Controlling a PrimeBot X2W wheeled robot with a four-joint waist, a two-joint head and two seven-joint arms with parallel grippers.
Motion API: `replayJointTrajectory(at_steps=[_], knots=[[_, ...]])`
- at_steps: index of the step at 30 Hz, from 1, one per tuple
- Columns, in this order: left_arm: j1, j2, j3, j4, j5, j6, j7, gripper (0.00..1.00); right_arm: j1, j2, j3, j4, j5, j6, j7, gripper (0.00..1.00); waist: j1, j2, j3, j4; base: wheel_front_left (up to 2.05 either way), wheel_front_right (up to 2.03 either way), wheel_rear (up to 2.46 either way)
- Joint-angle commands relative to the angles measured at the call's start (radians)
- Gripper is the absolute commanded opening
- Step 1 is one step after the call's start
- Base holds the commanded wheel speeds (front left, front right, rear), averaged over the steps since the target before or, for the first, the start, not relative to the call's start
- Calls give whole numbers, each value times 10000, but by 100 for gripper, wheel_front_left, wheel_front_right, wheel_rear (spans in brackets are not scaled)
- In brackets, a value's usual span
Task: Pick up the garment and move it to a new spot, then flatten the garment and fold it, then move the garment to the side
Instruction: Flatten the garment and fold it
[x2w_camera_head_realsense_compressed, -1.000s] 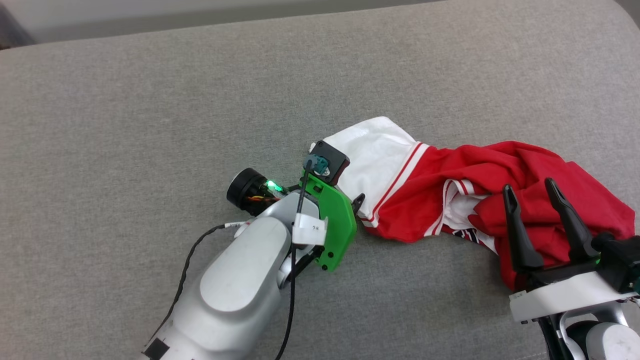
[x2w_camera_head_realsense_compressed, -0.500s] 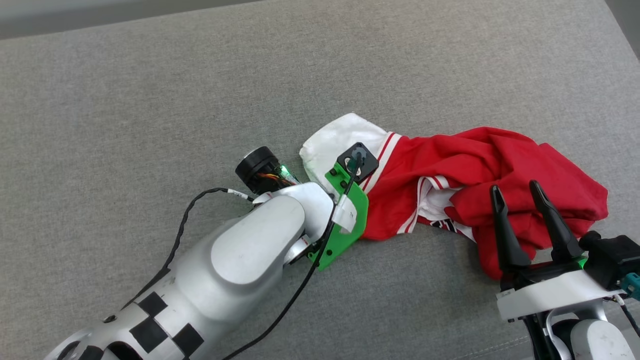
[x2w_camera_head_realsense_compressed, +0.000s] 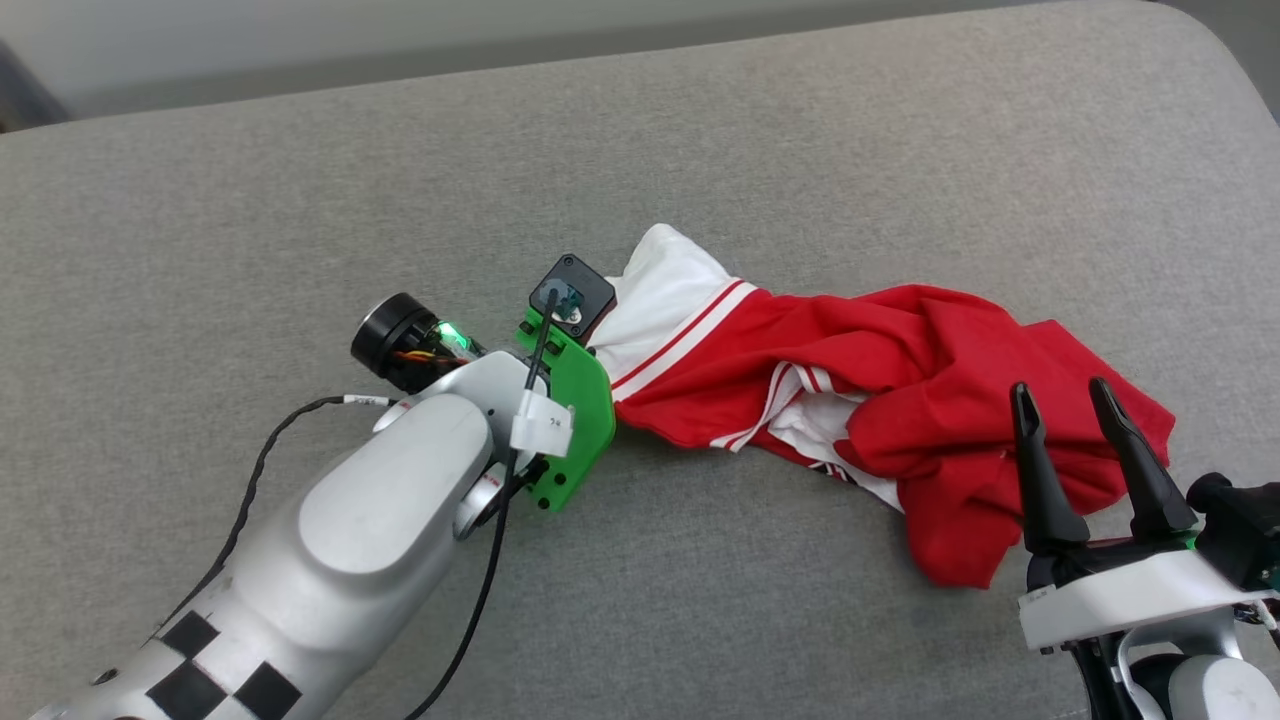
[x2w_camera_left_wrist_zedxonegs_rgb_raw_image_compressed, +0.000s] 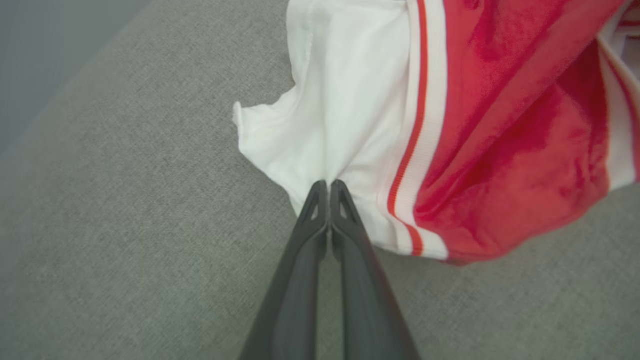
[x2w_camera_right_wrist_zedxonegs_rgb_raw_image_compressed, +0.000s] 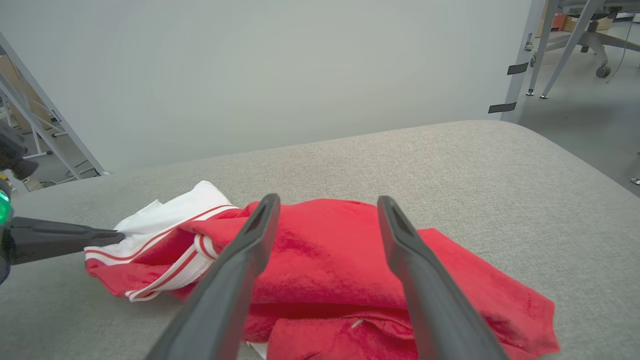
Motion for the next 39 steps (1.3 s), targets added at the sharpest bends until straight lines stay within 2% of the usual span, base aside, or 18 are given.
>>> replayJointTrajectory(at_steps=[1,7,13,15,19,22,26,27,28,29,39], knots=[[263,246,81,-214,10,183,-82,0,148,41,-87,-109,-92,-7,76,100,-1,0,-523,580,0,0,0],[1531,1182,624,-1780,-274,1202,-372,0,479,87,-318,-451,-212,-7,466,100,-1,0,-925,1230,0,0,0],[3688,2373,1205,-3625,-640,2689,-565,0,809,116,-566,-617,-251,-7,708,100,-1,0,-1195,1700,0,0,0],[4408,2567,1302,-4090,-833,3059,-623,0,891,124,-648,-636,-250,-7,765,100,-1,0,-1250,1799,0,0,0],[6028,2555,1442,-4516,-1507,3644,-914,0,990,140,-735,-636,-266,-7,887,100,-1,0,-1385,1921,0,0,0],[6776,2264,1546,-4389,-1944,3772,-1332,0,1057,160,-743,-649,-293,-7,997,100,-1,0,-1488,1955,0,0,0],[7217,1816,1702,-3975,-2273,3727,-2020,0,1130,145,-732,-659,-361,-7,1139,100,-1,0,-1620,1967,0,0,0],[7241,1686,1740,-3873,-2318,3681,-2221,42,1154,133,-737,-666,-379,-7,1176,100,-1,0,-1654,1976,0,0,0],[7232,1590,1793,-3806,-2331,3648,-2425,79,1170,128,-741,-673,-386,-7,1209,100,-1,0,-1675,1977,0,0,0],[7187,1509,1835,-3725,-2285,3610,-2676,100,1182,115,-749,-685,-396,-7,1253,100,-1,0,-1696,1979,0,0,0],[6534,1198,2631,-3456,-1319,3523,-6043,100,1267,50,-692,-696,-471,-7,1670,100,-1,0,-1927,1962,0,0,0]])
